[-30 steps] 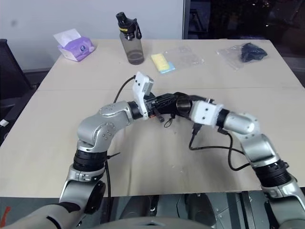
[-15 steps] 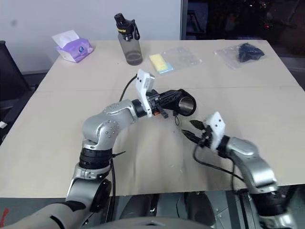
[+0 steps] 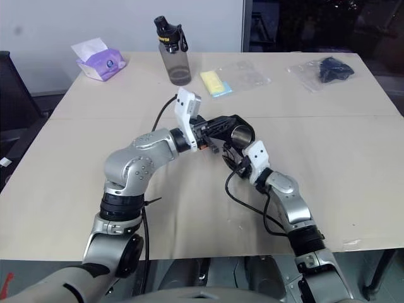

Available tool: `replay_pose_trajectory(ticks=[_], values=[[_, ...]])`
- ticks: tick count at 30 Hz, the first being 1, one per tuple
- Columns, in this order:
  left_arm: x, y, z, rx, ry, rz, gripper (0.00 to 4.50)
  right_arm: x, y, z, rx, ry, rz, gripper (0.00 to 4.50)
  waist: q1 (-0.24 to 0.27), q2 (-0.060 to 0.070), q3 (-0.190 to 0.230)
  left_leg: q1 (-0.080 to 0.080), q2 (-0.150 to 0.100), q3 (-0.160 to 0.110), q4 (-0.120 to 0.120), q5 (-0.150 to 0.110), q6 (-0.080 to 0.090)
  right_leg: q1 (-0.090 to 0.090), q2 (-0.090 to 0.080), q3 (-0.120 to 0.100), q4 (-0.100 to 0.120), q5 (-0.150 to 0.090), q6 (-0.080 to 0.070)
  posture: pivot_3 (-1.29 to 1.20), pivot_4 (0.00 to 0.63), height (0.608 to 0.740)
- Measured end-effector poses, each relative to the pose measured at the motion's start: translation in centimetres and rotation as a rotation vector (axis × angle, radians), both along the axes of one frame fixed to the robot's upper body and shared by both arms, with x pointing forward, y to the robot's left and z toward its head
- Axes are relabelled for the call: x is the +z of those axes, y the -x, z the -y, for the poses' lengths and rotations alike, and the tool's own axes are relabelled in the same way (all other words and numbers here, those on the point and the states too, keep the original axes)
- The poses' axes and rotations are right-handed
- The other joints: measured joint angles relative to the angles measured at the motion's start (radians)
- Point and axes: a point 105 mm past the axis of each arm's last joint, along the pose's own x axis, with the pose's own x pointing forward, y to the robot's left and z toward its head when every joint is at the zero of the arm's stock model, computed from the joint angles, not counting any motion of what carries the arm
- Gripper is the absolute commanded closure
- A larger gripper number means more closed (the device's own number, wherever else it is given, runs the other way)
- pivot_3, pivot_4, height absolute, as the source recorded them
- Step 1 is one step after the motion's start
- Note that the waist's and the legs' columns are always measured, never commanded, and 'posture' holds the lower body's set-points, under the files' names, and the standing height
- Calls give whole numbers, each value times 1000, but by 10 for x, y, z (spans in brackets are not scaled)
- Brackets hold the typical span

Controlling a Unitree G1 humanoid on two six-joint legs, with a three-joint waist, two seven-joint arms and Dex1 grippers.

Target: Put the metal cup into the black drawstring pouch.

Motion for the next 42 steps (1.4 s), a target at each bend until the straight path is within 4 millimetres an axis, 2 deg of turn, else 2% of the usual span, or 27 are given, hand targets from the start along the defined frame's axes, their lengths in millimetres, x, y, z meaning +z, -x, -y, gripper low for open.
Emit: replay_pose_trajectory(ticks=[1, 2, 10, 13, 16, 18, 20, 21, 23, 24, 25, 26, 28, 29, 32, 33, 34, 40, 42], values=[[0, 0, 0, 1, 0, 1, 4500, 1, 0, -2, 2, -10, 0, 4224, 0, 0, 0, 0, 0, 0, 0, 0, 0, 0, 0, 0, 0, 0, 0, 0, 150, 740], [0, 0, 0, 2, 1, 1, 4500, 1, 1, -3, 4, -18, -1, 4461, 0, 0, 0, 0, 0, 0, 0, 0, 0, 0, 0, 0, 0, 0, 0, 0, 150, 740], [-3, -3, -1, 11, 3, -8, 4500, 2, 0, -1, -5, -24, 1, 4461, -1, 0, 0, 0, 0, 0, 0, 0, 0, 0, 0, 0, 0, 0, 0, 0, 150, 740], [-2, -4, -1, 15, 6, -5, 4500, 10, 2, 4, -5, -8, 33, 4461, 0, 0, 0, 0, 0, 0, 0, 0, 0, 0, 0, 0, 0, 0, 0, 0, 150, 740], [1, -6, -3, 34, 17, 16, 4500, 27, 9, 19, 42, 127, 133, 4461, 2, 0, 0, 0, -1, 0, 1, 0, 0, 0, -1, 0, 0, 0, 0, 0, 150, 740], [2, -7, -4, 47, 20, 24, 4500, 30, 12, 41, 82, 332, 184, 4461, 2, 0, 0, 0, -2, 1, 1, 0, 0, 0, -2, 0, -1, 0, 0, 0, 150, 740], [2, -8, -6, 61, 23, 27, 4500, 34, 6, 60, 74, 480, 216, 4461, 0, 0, 0, 0, -2, 2, 1, 0, 0, 0, -1, 1, -1, 0, 0, 0, 150, 740], [3, -8, -6, 63, 26, 27, 4500, 39, 1, 67, 58, 530, 238, 4461, -3, 0, 1, 0, -1, 2, 1, 0, 0, 0, -1, 1, -1, 0, 0, 0, 150, 740], [2, -8, -2, 61, 46, 20, 4500, 67, -19, 89, -7, 710, 348, 4461, -6, 2, 2, 0, -1, 3, 1, 0, 0, 0, -1, 1, 0, 0, 1, 0, 150, 740], [1, -7, 0, 57, 56, 15, 4500, 85, -29, 97, -53, 767, 408, 4461, -6, 2, 2, 1, -1, 3, 1, 0, 0, 0, -1, 1, 0, 0, 0, 0, 150, 740], [1, -5, 2, 48, 71, 9, 4500, 113, -37, 106, -117, 806, 496, 4461, -5, 2, 2, 0, 0, 3, 0, 0, 0, 0, -1, 1, 0, 0, 0, 0, 150, 740], [1, -5, 3, 45, 81, 8, 4500, 133, -41, 106, -152, 828, 575, 4461, -4, 1, 2, 0, 0, 1, 0, 0, 0, 0, 0, 0, 0, 0, 0, 0, 150, 740], [4, -3, 7, 30, 110, 6, 3938, 156, -46, 102, -188, 855, 681, 4500, -1, 1, 2, 0, 1, 1, -1, 0, 0, 0, 0, 0, 0, 0, 0, 0, 150, 740], [5, -2, 8, 26, 121, 6, 3733, 160, -47, 102, -200, 864, 704, 4500, 0, 1, 2, 0, 1, 1, -2, 0, 0, 0, 0, 0, -1, 0, 0, 0, 150, 740], [16, 3, 4, -6, 184, 12, 2293, 175, -53, 100, -247, 890, 786, 4500, 1, 1, 2, -2, 0, 2, -2, 0, 0, -1, -1, 0, -2, 0, 0, 0, 150, 740], [20, 6, 4, -12, 190, 22, 1633, 182, -54, 98, -261, 886, 821, 4500, 1, 1, 2, -2, 0, 2, -2, 0, 0, -1, -2, 1, -3, 0, 0, 0, 150, 740], [21, 7, 3, -13, 185, 24, 1322, 187, -55, 94, -270, 874, 848, 4500, 0, 1, 2, -2, 0, 3, -2, 0, 0, -1, -2, 1, -3, 0, 0, 0, 150, 740], [10, 28, -9, -111, 129, 8, 1322, 215, -48, 72, -278, 793, 998, 4500, -2, 2, 2, -2, 0, 3, -3, 0, 0, -1, -1, 1, -3, 0, 0, 0, 150, 740], [6, 25, -16, -75, 69, 66, 1322, 222, -45, 65, -265, 776, 1036, 4500, 1, 2, 2, -2, 0, 3, -3, 0, 0, -1, -1, 1, -3, 0, 0, 0, 150, 740]])
